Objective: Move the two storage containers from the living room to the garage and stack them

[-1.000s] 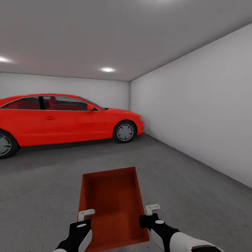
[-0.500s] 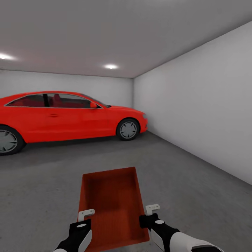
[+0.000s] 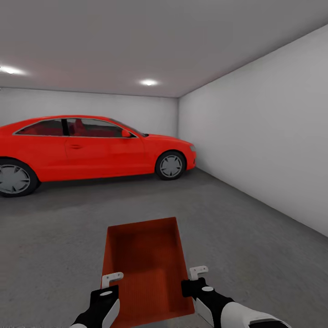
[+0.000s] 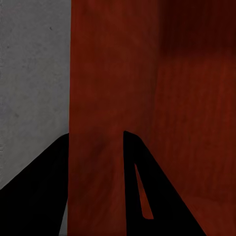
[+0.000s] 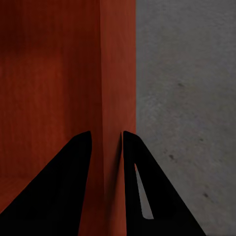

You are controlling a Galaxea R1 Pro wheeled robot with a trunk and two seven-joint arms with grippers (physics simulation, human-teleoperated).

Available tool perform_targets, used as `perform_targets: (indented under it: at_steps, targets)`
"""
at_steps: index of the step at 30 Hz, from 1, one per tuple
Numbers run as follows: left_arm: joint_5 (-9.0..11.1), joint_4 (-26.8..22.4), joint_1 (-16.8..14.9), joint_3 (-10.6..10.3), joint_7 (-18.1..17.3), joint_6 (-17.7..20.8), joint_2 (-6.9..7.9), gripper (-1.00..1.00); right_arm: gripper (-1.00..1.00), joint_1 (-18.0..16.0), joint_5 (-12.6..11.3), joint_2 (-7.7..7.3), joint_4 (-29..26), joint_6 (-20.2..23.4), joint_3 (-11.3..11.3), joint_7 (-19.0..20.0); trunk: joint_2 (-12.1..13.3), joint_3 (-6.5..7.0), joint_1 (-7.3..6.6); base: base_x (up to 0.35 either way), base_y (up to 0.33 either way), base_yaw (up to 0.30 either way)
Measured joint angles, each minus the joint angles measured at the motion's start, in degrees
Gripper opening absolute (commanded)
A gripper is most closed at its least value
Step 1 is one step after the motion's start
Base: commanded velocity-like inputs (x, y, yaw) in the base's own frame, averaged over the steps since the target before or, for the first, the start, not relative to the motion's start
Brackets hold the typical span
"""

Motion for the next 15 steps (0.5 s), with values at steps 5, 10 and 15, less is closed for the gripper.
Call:
perform_targets:
  at_steps: [5, 10, 15]
  targets:
    - [-0.02, 0.02, -0.01, 0.02, -0.13, 0.0, 0.06, -1.0, -1.0, 0.0, 0.01, 0.04, -0.01, 0.0, -0.01, -0.05, 1.19, 0.1, -0.65, 0.0, 0.0, 0.084]
    - [-0.03, 0.02, -0.01, 0.04, -0.17, 0.0, 0.07, -1.0, -1.0, 0.0, 0.01, 0.06, -0.01, 0.0, -0.01, -0.09, 3.19, 0.56, -1.75, 0.0, 0.0, 0.084]
    - [-0.06, 0.02, -0.01, 0.04, -0.14, 0.04, 0.06, -1.0, -1.0, 0.0, 0.02, 0.06, 0.03, 0.0, -0.03, -0.09, 5.2, 1.02, -2.85, 0.0, 0.0, 0.084]
